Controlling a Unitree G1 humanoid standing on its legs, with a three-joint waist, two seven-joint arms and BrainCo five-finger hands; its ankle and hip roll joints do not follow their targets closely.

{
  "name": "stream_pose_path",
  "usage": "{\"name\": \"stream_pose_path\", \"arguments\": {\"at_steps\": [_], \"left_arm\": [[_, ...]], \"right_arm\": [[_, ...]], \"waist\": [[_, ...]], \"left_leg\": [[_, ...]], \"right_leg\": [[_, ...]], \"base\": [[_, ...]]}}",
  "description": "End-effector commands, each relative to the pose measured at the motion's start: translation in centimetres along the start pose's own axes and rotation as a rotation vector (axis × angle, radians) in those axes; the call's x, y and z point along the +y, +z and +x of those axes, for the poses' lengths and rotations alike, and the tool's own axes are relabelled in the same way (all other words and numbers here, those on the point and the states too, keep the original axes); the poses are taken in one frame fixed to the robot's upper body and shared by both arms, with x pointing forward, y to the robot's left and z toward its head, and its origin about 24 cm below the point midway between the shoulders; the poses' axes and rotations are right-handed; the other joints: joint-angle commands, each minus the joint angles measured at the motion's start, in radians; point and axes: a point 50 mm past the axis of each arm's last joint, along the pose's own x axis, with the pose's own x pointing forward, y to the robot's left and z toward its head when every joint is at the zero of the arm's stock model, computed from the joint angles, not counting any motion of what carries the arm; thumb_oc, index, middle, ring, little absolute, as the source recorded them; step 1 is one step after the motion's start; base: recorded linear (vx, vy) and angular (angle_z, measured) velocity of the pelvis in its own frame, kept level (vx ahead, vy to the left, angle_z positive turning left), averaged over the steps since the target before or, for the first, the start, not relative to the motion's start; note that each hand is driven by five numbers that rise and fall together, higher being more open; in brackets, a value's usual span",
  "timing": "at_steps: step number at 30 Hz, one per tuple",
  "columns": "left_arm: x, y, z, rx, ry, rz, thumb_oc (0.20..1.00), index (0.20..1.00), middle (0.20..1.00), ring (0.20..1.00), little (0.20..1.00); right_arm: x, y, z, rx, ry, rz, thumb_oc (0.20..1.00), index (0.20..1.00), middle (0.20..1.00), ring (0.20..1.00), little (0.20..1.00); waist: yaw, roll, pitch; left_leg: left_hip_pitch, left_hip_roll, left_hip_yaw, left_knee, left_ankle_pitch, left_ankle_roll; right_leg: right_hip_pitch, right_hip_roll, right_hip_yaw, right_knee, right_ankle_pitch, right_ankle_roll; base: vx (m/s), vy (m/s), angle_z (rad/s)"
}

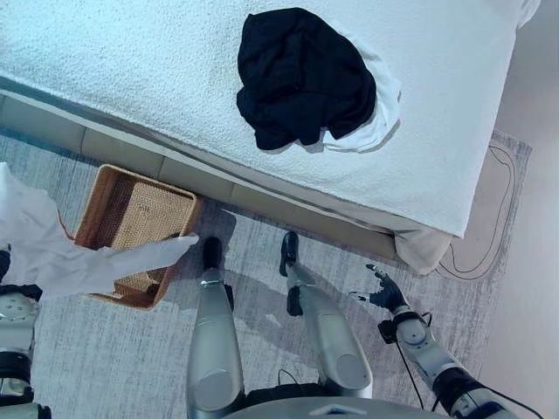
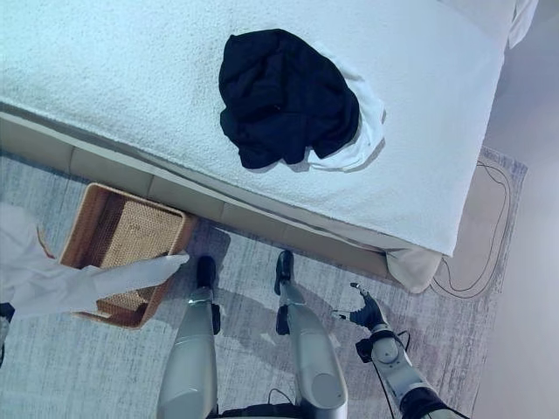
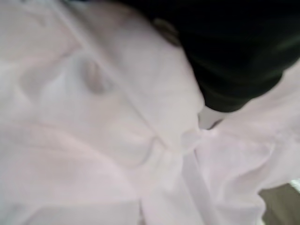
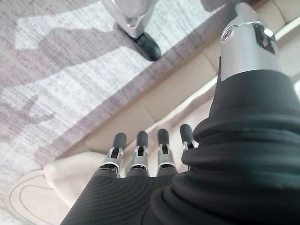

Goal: Pick up clothes into the bucket

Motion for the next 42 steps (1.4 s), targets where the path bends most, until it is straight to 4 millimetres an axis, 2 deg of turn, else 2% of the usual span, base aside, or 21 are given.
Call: {"name": "stream_pose_path", "arguments": {"at_steps": [1,7,11,24,28,36,40,42], "left_arm": [[3.5,-0.3,1.6,0.01,0.14,0.007,0.2,0.2,0.2,0.2,0.2],[3.7,-0.1,1.9,0.009,0.147,0.012,0.2,0.2,0.2,0.2,0.2],[4.5,0.4,2.4,-0.004,0.172,0.021,0.2,0.2,0.2,0.2,0.2],[6.9,2.5,3.8,-0.073,0.284,-0.018,0.2,0.2,0.2,0.2,0.2],[6.7,2.8,3.8,-0.081,0.279,-0.038,0.2,0.2,0.2,0.2,0.2],[6.4,2.1,3.5,-0.06,0.264,-0.066,0.2,0.2,0.2,0.2,0.2],[5.6,2.3,3.3,-0.066,0.221,-0.09,0.2,0.2,0.2,0.2,0.2],[4.5,2.3,3.0,-0.072,0.162,-0.076,0.2,0.2,0.2,0.2,0.2]], "right_arm": [[-1.7,0.0,0.3,-0.009,-0.063,0.001,1.0,1.0,1.0,1.0,1.0],[-1.7,-0.2,0.3,0.007,-0.075,0.008,1.0,1.0,1.0,1.0,1.0],[-2.2,-0.4,0.3,0.015,-0.099,0.014,1.0,1.0,1.0,1.0,1.0],[-2.6,-1.4,0.2,0.064,-0.115,0.008,1.0,1.0,1.0,1.0,1.0],[-2.7,-1.7,0.2,0.084,-0.12,0.003,1.0,1.0,1.0,1.0,1.0],[-3.1,-2.5,-0.1,0.117,-0.133,-0.009,1.0,1.0,1.0,1.0,1.0],[-3.5,-2.6,-0.1,0.125,-0.142,-0.014,1.0,1.0,1.0,1.0,1.0],[-3.6,-2.7,-0.1,0.131,-0.148,-0.013,1.0,1.0,1.0,1.0,1.0]], "waist": [[0.017,0.002,0.01],[0.032,0.02,0.01],[0.046,0.039,0.01],[0.053,0.095,0.01],[0.051,0.105,0.008],[0.042,0.118,-0.007],[0.033,0.12,-0.006],[0.026,0.117,-0.004]], "left_leg": [[0.012,-0.058,-0.021,0.023,-0.015,0.048],[0.044,-0.059,-0.04,-0.042,0.016,0.039],[0.079,-0.064,-0.059,-0.086,0.036,0.034],[0.121,-0.086,-0.07,-0.068,0.019,0.04],[0.134,-0.089,-0.071,-0.075,0.021,0.038],[0.15,-0.091,-0.058,-0.072,0.014,0.039],[0.147,-0.091,-0.055,-0.059,0.01,0.04],[0.145,-0.088,-0.052,-0.058,0.011,0.04]], "right_leg": [[0.041,-0.074,-0.026,0.086,-0.092,0.083],[0.056,-0.085,-0.059,0.085,-0.098,0.084],[0.08,-0.096,-0.083,0.088,-0.105,0.087],[0.126,-0.121,-0.09,0.118,-0.131,0.088],[0.142,-0.123,-0.093,0.11,-0.131,0.088],[0.15,-0.124,-0.079,0.111,-0.134,0.088],[0.144,-0.123,-0.072,0.12,-0.137,0.085],[0.141,-0.119,-0.07,0.117,-0.134,0.084]], "base": [[0.02,-0.024,0.05],[0.02,-0.019,0.16],[0.03,-0.024,0.08],[0.01,0.01,0.08],[0.0,0.0,0.0],[0.0,0.0,0.0],[-0.01,0.001,-0.01],[-0.02,0.006,-0.07]]}}
